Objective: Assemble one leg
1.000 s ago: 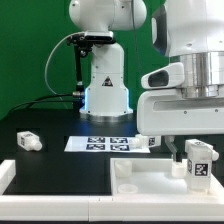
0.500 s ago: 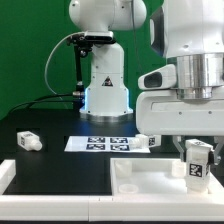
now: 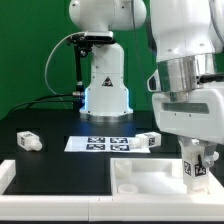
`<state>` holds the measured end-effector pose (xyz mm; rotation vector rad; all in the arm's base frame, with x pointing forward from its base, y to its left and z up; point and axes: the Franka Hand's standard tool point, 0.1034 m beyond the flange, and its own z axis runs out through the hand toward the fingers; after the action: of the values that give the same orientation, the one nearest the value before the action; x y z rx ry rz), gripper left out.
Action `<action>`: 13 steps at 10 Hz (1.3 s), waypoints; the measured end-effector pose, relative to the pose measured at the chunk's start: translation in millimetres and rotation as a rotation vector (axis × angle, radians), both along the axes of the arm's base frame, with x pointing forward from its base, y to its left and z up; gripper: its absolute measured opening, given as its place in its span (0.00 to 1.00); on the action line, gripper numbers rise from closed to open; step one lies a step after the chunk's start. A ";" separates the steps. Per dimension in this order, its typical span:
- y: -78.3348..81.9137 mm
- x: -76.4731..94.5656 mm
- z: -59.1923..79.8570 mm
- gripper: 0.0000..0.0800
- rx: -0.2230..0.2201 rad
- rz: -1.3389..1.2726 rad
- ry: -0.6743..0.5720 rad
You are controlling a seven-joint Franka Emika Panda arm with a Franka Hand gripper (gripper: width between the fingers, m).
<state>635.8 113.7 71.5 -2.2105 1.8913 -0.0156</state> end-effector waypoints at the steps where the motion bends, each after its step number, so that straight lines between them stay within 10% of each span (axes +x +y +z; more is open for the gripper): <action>1: -0.1 -0.1 -0.1 0.36 -0.004 0.024 -0.003; 3: 3.9 -1.7 2.0 0.36 -0.054 0.329 -0.010; 4: 1.8 1.8 4.7 0.62 -0.078 0.499 -0.046; 6: 0.0 -0.1 4.2 0.78 -0.119 0.729 -0.079; 13: -3.7 4.4 3.4 0.79 -0.228 1.253 -0.093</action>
Offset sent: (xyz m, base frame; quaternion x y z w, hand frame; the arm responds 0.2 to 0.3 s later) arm 0.0041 0.0108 0.0096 -0.0236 -0.0471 -0.4247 0.9038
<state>640.1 110.0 74.9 -3.0439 0.2190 -0.1156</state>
